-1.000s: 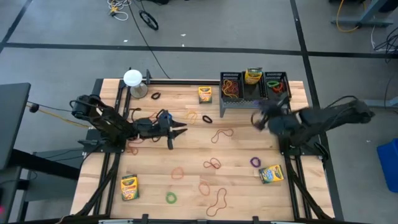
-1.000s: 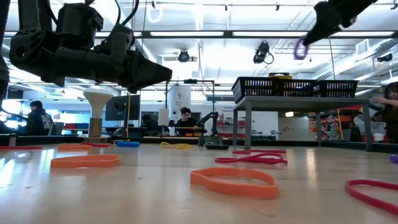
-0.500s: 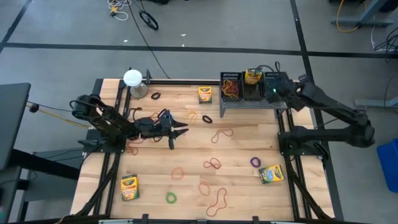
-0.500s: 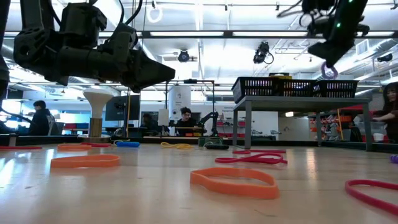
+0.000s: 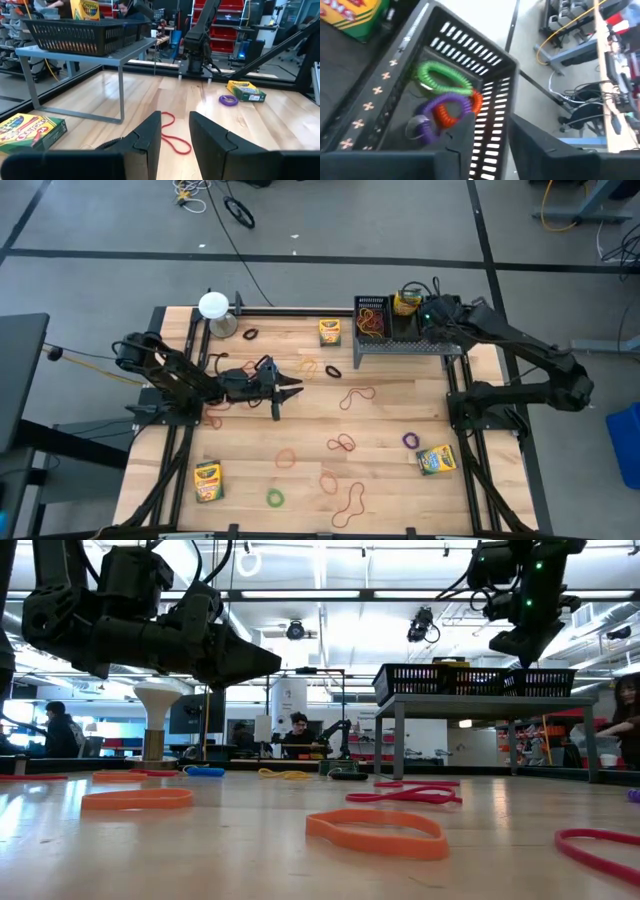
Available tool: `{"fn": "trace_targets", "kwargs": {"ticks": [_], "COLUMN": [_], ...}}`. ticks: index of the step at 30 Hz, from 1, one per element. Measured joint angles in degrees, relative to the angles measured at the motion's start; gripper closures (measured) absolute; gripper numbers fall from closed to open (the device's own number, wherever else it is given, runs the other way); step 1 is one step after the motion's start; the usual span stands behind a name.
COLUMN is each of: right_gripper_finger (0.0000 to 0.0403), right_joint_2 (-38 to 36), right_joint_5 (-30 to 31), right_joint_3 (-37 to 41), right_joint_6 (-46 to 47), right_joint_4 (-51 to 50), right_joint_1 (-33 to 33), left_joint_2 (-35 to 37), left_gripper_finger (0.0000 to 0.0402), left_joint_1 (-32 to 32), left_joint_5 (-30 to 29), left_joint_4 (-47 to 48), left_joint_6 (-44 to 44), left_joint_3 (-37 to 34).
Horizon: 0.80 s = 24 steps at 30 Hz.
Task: Pick & Place Office Desk Supplies
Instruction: Put the red rubber band into the left black bin on the shelf
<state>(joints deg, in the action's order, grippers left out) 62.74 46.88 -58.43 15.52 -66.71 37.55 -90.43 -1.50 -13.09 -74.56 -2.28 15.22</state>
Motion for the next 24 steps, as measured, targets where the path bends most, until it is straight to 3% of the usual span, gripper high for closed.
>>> {"fn": "trace_targets", "kwargs": {"ticks": [5, 9, 11, 13, 16, 24], "right_gripper_finger": [0.0262, 0.0293, 0.032, 0.0353, 0.0394, 0.0398], "right_joint_2": [-1.8, -4.3, -5.6, -6.2, -6.2, -3.3], "right_joint_5": [1.2, -0.3, -4.7, -9.0, -10.9, -8.9], "right_joint_3": [0.0, 0.0, 0.0, 0.0, 0.0, 1.0], "right_joint_6": [-1.5, -1.0, 0.2, 1.8, 4.5, 8.6], "right_joint_4": [-0.1, 0.0, 0.0, 0.1, 0.6, 11.9], "right_joint_1": [-1.7, -6.0, -9.8, -14.9, -24.5, -49.4], "left_joint_2": [0.0, 0.0, 0.0, 0.0, 0.0, -0.5], "left_gripper_finger": [0.0294, 0.0294, 0.0294, 0.0294, 0.0294, 0.0294], "left_joint_1": [0.0, 0.0, 0.0, 0.0, 0.0, -0.4], "left_joint_5": [0.0, 0.0, 0.0, 0.1, 1.2, 3.5], "left_joint_4": [0.6, 0.8, 1.0, 1.6, 2.6, 16.5], "left_joint_6": [0.0, 0.4, 0.6, 0.1, -1.6, -4.3], "left_joint_3": [0.0, 0.0, 0.0, 0.0, 0.3, 6.7]}}
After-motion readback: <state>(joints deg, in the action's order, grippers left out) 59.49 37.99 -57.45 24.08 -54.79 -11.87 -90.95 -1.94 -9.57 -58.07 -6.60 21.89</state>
